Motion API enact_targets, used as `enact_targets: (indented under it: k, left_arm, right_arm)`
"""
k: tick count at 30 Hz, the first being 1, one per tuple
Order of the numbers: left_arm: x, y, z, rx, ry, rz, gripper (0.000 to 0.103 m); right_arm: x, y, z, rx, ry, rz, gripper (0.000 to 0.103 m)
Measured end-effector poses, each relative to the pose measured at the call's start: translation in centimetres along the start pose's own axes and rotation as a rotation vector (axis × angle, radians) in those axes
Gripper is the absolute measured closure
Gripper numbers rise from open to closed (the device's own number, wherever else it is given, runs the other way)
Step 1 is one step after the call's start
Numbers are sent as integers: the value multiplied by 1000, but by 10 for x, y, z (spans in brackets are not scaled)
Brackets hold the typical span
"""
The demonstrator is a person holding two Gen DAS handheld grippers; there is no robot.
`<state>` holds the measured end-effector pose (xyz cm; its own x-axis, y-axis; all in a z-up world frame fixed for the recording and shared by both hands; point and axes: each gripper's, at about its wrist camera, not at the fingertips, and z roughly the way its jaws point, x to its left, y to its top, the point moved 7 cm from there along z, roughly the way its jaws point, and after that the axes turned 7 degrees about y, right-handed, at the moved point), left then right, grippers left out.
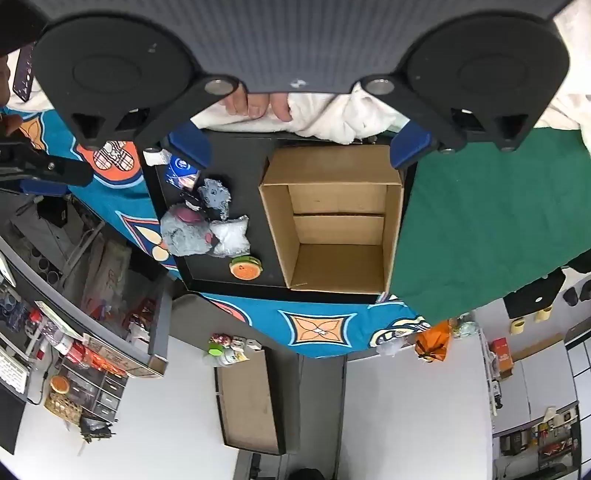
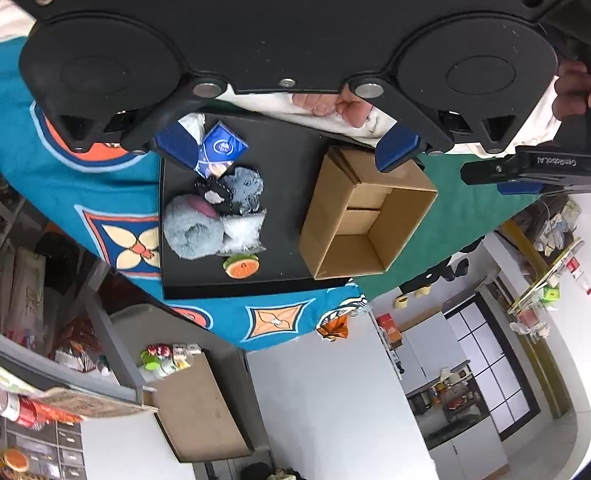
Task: Organize soft objects
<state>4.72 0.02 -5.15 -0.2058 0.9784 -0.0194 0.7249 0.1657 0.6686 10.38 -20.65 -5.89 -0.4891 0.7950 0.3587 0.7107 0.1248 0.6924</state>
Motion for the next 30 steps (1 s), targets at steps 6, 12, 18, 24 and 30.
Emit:
enact_targets:
  k: [6,12,18,24,30]
  left_arm:
    - [-1,0,-4,-4,10,-7,0]
    - [-7,-4,-3,19,-23,29,0]
    - [-8,-2,-11,9,-30,27,0]
    - [-10,0,-18,-3,-41,38,0]
    - [-10,1,-26,-14,-41,28,0]
  right_arm:
    - [-8,-5,-4,-42,37,46,0]
    - [-5,-3,-8,-9,22,49,0]
    - [-1,-2,-12,-13,22,43,0]
    - [3,1,-18,-26,16,33,0]
    - [4,4,-25,-40,11,31,0]
